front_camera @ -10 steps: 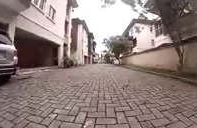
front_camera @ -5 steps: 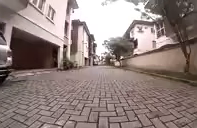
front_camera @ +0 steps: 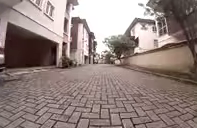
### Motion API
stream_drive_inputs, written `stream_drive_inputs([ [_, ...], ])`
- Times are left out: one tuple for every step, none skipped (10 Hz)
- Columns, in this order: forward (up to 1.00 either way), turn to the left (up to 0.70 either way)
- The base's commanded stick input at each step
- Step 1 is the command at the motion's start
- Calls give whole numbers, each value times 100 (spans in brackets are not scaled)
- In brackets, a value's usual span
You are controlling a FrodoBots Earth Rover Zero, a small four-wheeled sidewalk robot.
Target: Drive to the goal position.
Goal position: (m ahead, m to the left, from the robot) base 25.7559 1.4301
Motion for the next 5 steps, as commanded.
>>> stream_drive_inputs([
  [70,-25],
  [70,-22],
  [70,-19],
  [70,-17],
  [70,-14],
])
